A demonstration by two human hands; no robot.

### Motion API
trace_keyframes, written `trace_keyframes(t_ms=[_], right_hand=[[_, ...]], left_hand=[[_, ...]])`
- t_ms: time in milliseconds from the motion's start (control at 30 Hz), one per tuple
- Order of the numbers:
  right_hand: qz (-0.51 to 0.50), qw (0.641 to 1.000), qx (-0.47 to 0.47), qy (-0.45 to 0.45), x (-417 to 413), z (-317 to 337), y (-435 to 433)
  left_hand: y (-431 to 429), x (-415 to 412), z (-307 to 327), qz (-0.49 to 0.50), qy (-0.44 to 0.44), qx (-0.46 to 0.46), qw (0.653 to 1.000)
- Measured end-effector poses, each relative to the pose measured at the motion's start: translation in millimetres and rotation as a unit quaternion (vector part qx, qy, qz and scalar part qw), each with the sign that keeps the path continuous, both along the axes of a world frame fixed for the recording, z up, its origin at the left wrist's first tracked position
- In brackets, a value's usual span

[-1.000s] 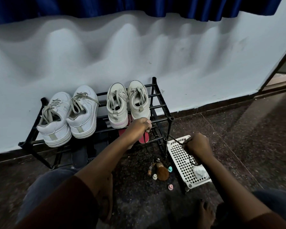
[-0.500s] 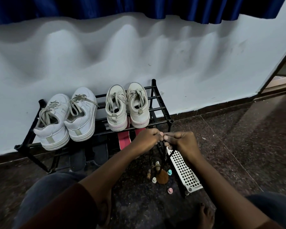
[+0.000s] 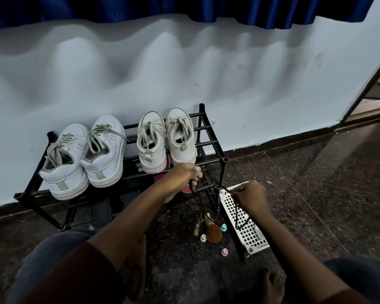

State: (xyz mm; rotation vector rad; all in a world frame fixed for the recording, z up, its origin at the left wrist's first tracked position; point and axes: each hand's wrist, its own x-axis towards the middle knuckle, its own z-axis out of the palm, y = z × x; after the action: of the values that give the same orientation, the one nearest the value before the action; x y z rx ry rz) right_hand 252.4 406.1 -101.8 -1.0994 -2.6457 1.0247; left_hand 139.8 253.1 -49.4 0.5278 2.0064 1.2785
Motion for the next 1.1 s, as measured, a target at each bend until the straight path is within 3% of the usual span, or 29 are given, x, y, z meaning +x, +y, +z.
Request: trace_keyframes(t_ms=[100,167,300,367,467,633,800,933,1100], right_hand=[[-0.007,0.999,0.031,-0.02,0.1,-3.4,0.5],[-0.002,0.999,0.019,0.051,-0.3,6.2,-6.5],[0.018,0.951,-0.194,0.24,-2.0,33.4,-23.1],[0.034,0.926,-0.286,0.245,-4.9,36.2,-28.1],[0.045,0.915,-0.321,0.239,-8.6,31.9,-31.1],[0.039,0.942,-0.273,0.191,-7.9,24.0,-26.4],[0.054,0.984,-0.069,0.154,-7.3,17.2,-23.8],[0.019,0.996,-0.028,0.086,-4.0,3.8,-13.2],[0.007,0.999,0.035,0.024,-4.0,-6.4,-8.2]], left_hand=[[0.3,-2.9,-3.7,0.011,0.009,-0.005,1.0],[2.9,-1.4,-8.8,-0.011,0.031,-0.025,0.999],[7.7,4.8,-15.7,-0.043,0.055,-0.042,0.997],[9.8,7.1,-15.3,-0.039,0.052,-0.032,0.997],[11.4,10.7,-13.7,-0.053,0.051,-0.035,0.997],[7.6,11.4,-14.1,-0.055,0.059,-0.052,0.995],[2.9,9.2,-12.1,-0.06,0.064,-0.057,0.994],[0.0,3.2,-9.3,-0.051,0.074,-0.052,0.995],[-0.6,-0.4,-8.7,-0.001,-0.053,0.03,0.998]])
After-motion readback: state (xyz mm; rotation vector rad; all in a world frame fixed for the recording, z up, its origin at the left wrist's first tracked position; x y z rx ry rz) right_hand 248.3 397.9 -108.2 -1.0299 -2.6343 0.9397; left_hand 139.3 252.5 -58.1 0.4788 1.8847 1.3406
